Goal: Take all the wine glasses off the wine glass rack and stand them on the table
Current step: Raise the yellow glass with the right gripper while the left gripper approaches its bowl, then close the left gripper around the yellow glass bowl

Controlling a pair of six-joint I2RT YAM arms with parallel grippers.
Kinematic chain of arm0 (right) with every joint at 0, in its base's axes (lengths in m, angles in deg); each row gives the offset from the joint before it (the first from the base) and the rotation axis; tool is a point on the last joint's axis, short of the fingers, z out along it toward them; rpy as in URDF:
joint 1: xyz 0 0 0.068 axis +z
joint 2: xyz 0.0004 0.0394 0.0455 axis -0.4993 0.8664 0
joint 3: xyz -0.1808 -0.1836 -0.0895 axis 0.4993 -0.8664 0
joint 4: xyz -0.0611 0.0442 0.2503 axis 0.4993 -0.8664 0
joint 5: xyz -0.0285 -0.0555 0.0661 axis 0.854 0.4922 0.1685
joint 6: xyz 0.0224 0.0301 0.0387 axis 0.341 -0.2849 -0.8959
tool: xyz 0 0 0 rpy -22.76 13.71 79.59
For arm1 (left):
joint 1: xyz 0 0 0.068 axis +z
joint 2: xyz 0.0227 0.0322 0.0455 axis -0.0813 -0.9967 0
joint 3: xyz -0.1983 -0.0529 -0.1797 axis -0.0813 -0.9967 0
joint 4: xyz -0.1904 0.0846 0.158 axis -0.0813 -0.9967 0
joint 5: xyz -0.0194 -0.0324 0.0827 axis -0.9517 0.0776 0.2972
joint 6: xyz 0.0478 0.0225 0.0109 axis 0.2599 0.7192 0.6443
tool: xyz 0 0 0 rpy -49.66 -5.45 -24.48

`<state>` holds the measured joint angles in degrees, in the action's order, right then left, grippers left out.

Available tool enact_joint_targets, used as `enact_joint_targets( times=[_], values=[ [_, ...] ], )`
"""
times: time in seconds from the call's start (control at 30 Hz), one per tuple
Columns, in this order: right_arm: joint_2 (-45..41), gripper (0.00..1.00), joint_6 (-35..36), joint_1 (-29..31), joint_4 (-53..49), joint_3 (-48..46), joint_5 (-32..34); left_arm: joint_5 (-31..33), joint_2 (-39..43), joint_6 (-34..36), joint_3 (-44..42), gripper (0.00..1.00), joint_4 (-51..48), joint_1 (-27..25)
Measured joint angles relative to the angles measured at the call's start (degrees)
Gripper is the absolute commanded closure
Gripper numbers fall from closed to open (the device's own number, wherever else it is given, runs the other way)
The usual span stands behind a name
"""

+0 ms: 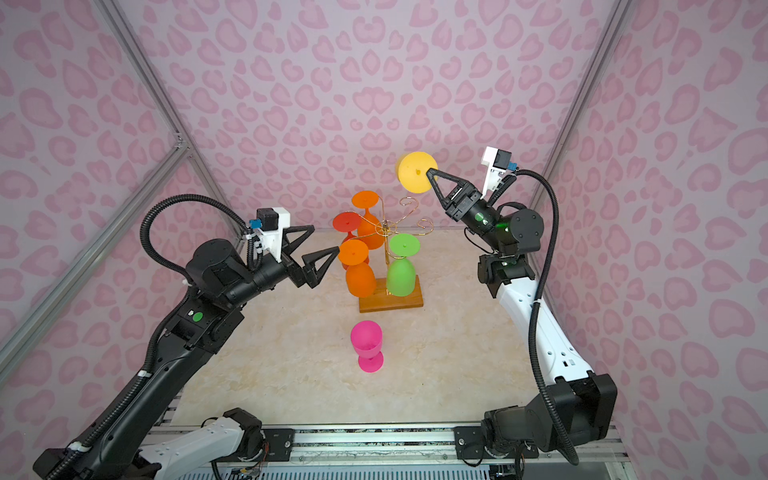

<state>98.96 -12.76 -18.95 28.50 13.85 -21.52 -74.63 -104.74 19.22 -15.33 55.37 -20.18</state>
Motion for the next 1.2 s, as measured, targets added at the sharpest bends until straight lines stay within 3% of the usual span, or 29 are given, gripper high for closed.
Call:
enact_joint_targets(
  times=[0.2,0.5,0.8,1.2],
  values=[
    [1.46,1.0,-8.0,2.93,10.51,-2.1,-1.46,-16.72,-6.69,-14.78,-0.52,0.05,18.36,6.25],
    [6.45,1.0,-17.73,8.83,22.49,-2.27,-1.75,-28.3,-17.64,-31.98,0.63,0.05,39.43,9.49],
    [9.18,1.0,-21.57,10.88,28.35,-2.99,-1.55,-32.52,-27.21,-47.28,1.57,0.08,58.36,12.22],
    [14.84,1.0,-31.17,11.23,38.56,-3.67,0.33,-33.62,-36.57,-66.49,6.56,0.25,81.15,12.83]
  ],
)
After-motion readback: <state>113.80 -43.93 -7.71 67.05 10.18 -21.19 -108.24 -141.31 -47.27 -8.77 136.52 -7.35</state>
